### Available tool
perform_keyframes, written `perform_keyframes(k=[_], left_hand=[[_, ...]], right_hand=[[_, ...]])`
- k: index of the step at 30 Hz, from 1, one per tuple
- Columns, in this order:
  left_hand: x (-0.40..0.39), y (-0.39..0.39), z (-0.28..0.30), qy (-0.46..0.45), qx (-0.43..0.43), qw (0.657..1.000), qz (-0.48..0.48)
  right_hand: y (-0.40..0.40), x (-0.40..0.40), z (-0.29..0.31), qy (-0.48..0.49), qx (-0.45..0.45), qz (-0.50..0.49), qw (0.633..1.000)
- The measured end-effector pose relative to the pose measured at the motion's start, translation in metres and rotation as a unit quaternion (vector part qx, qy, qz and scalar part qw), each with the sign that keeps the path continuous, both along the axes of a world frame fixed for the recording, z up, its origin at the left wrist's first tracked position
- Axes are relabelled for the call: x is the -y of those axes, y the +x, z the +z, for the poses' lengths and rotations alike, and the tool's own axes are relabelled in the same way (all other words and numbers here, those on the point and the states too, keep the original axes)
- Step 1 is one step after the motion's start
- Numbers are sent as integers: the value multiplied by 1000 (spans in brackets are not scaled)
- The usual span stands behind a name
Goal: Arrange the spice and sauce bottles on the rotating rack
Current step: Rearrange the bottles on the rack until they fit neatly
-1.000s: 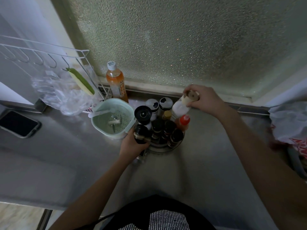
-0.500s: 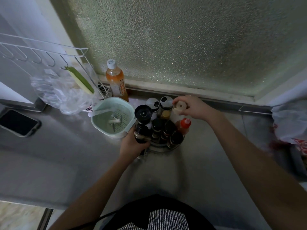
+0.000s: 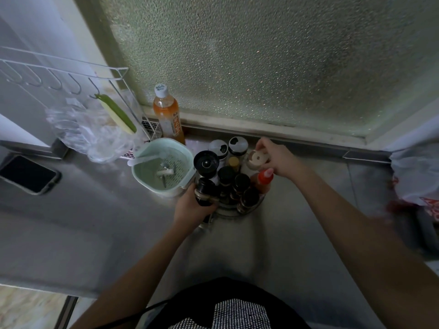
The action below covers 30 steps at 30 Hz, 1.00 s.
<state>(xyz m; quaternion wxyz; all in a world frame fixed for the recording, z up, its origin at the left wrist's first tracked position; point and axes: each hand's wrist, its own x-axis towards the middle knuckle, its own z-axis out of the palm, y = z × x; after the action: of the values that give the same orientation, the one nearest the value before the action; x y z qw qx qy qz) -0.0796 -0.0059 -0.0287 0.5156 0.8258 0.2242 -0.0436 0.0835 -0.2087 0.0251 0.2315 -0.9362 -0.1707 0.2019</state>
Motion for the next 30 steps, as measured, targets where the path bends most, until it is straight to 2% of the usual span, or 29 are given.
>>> perform_keyframes(k=[2,6,9,10,12,15,19,21,25,28,30], left_hand=[[1,-1,-1,-3,-3,1000,3],[1,-2,2,10,2,1000,-2],[1,-3,5,31,4,999,-13],[2,-3,5,34,6,999,-16],[3,-4,8,36,11,999,-20],[4,-3,12,15,29,999,-13],[10,2,15,-32,63,997,3],[13,5,12,-54,73,996,12],[20,6,9,-81,71,994,-7],[23,7,9,-108,48,993,-25],[24,7,8,-94,51,994,-27]], right_hand=[[-1,8,0,30,-23,-13,999],[-21,24,11,54,-4,-31,998],[-54,31,24,40,-98,19,994],[-64,32,26,40,-104,17,994],[-82,33,25,74,-25,-37,996],[-101,26,25,133,116,-133,975],[-129,-2,27,157,191,-107,963],[-140,-16,22,152,158,-73,973],[-147,-38,4,56,39,-10,998],[-141,-46,-1,38,42,-31,998],[-138,-49,-1,43,52,-46,997]])
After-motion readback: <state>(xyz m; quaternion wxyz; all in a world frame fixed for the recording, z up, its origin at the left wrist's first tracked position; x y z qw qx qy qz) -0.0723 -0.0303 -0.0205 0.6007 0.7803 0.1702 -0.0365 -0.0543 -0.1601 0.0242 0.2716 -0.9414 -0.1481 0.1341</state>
